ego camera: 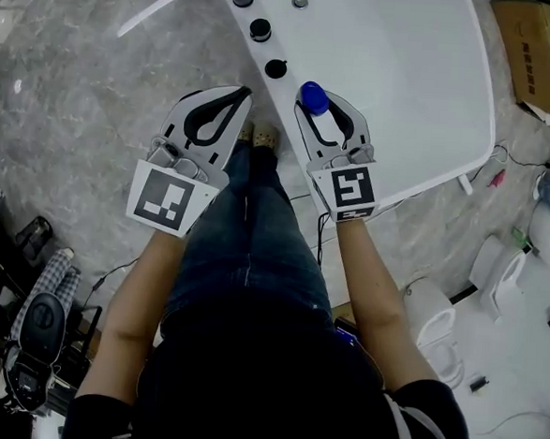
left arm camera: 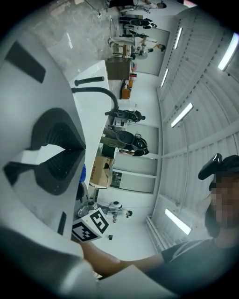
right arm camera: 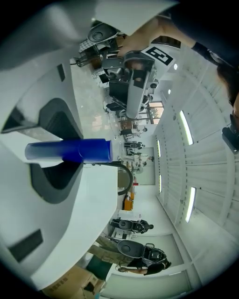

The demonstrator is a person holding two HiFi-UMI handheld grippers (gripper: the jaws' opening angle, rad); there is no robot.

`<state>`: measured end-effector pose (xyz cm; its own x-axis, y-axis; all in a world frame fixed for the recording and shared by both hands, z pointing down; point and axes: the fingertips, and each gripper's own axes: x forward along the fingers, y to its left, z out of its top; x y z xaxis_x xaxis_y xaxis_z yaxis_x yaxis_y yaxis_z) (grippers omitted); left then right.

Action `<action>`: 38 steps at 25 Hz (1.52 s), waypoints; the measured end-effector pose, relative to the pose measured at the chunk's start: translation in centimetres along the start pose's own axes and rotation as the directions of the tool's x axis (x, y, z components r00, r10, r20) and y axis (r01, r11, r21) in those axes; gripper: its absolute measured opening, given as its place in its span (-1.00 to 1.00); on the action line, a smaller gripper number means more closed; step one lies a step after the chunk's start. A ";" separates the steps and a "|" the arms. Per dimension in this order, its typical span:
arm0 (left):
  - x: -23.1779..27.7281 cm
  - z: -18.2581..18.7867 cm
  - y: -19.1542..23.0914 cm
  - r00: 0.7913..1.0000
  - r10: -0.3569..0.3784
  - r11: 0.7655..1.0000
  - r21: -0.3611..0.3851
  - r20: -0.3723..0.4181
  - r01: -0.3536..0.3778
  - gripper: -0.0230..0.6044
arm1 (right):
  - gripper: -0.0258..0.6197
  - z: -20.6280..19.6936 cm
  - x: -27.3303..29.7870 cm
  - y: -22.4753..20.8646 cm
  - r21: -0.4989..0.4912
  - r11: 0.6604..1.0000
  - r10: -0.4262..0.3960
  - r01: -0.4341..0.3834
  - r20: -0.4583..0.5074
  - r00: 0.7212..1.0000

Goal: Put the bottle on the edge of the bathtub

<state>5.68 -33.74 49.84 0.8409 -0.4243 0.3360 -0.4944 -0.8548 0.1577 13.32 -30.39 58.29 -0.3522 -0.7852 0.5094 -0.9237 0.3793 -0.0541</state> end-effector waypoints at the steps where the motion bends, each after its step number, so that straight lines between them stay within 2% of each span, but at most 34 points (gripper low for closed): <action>1: 0.1 -0.4 0.1 1.000 -0.002 1.000 -0.003 -0.006 0.002 -0.85 | -0.43 -0.6 0.4 0.1 0.003 1.000 0.002 -0.002 -0.013 1.000; 10: -0.4 -2.5 0.6 1.000 0.004 0.999 -0.045 -0.026 -0.005 -0.85 | -0.43 -4.8 3.5 0.8 -0.005 1.000 0.019 -0.020 -0.115 0.993; 17: -0.8 -3.0 0.3 0.999 -0.002 0.999 -0.051 -0.036 0.001 -0.85 | -0.43 -6.3 4.7 1.1 -0.037 0.999 0.023 -0.029 -0.150 0.988; 27: -1.0 -3.2 -0.4 0.999 -0.012 0.998 -0.062 -0.036 0.010 -0.85 | -0.43 -6.0 5.2 1.2 -0.063 0.997 0.034 -0.042 -0.121 0.992; 38: -1.2 -3.6 -1.4 0.999 -0.028 0.998 -0.061 -0.042 0.025 -0.85 | -0.43 -7.9 4.3 1.3 -0.074 0.996 0.034 -0.044 -0.131 0.991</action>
<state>4.58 -30.92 52.60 0.8442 -0.3877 0.3703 -0.4857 -0.8453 0.2224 11.77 -29.34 67.20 -0.3605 -0.7007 0.6156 -0.8937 0.4484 -0.0130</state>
